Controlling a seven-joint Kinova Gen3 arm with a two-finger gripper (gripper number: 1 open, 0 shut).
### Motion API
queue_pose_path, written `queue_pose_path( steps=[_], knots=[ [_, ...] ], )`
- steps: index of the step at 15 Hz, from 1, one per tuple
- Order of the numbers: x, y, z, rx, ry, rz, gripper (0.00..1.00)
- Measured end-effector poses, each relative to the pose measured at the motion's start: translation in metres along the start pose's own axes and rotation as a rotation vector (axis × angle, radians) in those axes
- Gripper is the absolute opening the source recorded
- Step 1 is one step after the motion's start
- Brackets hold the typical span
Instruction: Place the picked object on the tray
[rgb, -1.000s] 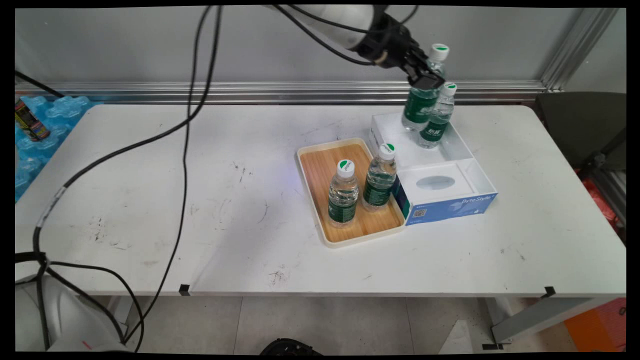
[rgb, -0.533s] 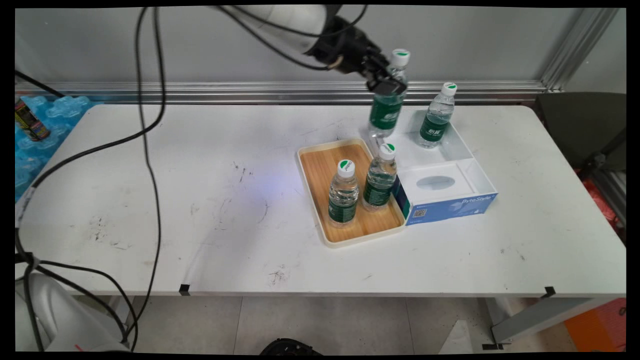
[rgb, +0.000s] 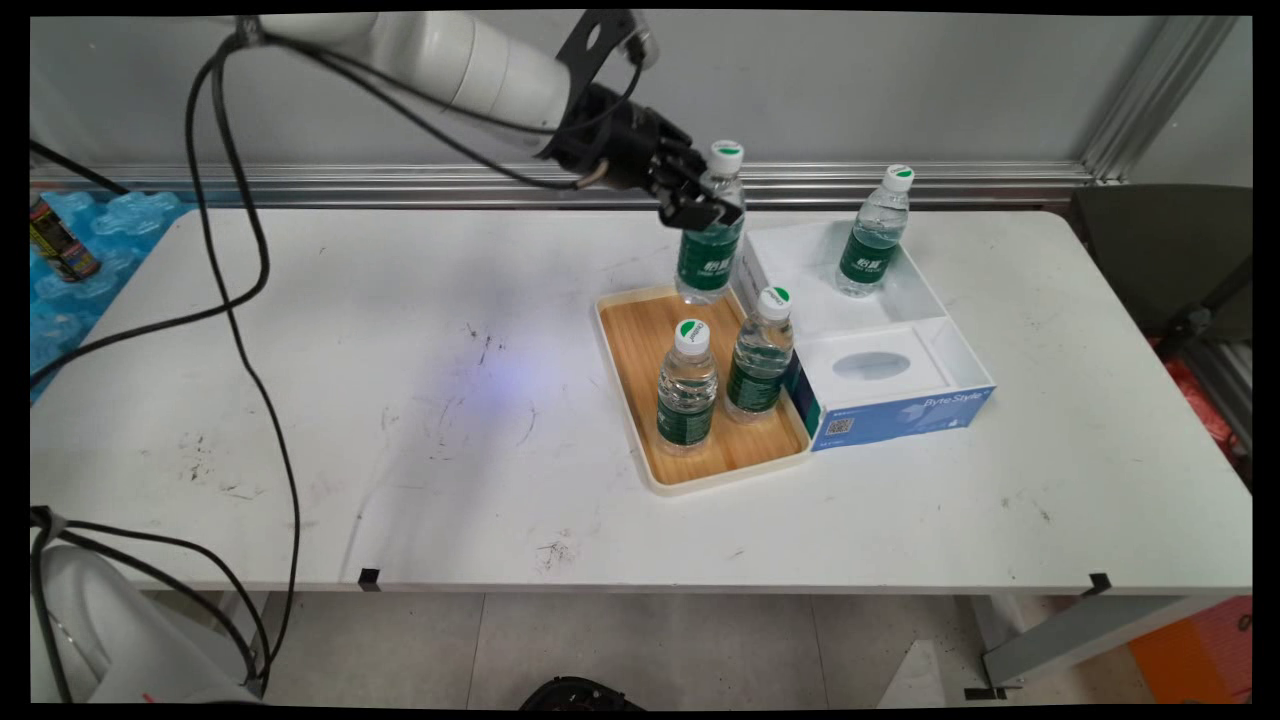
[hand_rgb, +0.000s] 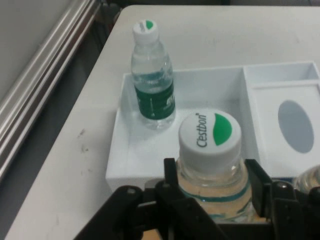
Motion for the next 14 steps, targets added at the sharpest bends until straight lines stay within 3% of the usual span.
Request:
queue_pose_path(
  steps=[8,14],
  knots=[
    [-0.044,-0.003,0.027,-0.004,0.031,0.028,0.0],
    [-0.063,-0.003,0.052,-0.015,0.057,0.039,0.0]
  ],
)
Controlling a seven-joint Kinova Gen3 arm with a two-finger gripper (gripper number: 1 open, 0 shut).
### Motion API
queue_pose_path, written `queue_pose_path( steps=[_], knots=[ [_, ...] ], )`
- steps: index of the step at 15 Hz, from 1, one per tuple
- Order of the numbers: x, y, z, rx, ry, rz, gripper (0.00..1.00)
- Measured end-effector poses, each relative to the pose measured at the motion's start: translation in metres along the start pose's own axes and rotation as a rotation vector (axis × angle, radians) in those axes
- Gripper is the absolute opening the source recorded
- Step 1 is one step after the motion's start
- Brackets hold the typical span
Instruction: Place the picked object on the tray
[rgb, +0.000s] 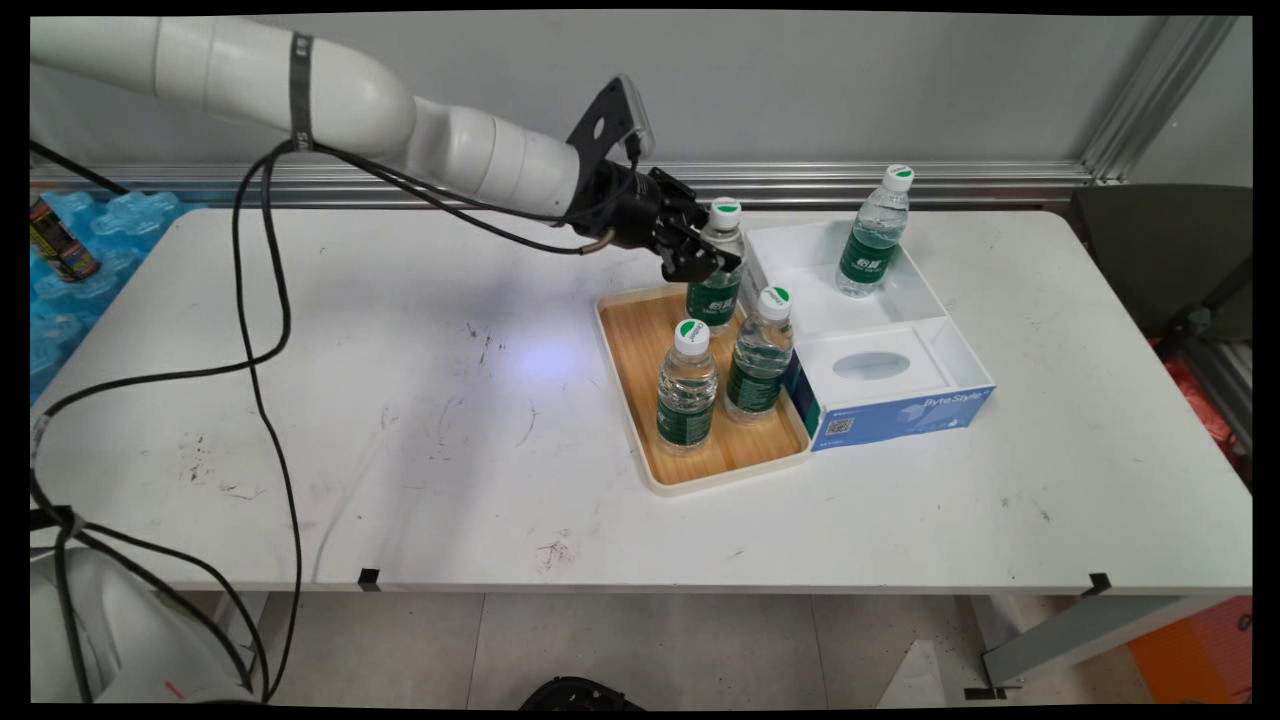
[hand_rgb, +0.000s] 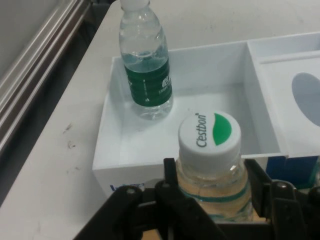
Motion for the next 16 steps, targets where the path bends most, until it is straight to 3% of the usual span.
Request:
queue_pose_path(
  steps=[12,13,16],
  knots=[
    [-0.02,-0.001,0.022,-0.006,0.019,0.011,0.0],
    [-0.021,-0.001,0.023,-0.007,0.019,0.011,1.0],
    [-0.024,0.0,0.025,-0.01,0.021,0.009,1.0]
  ],
)
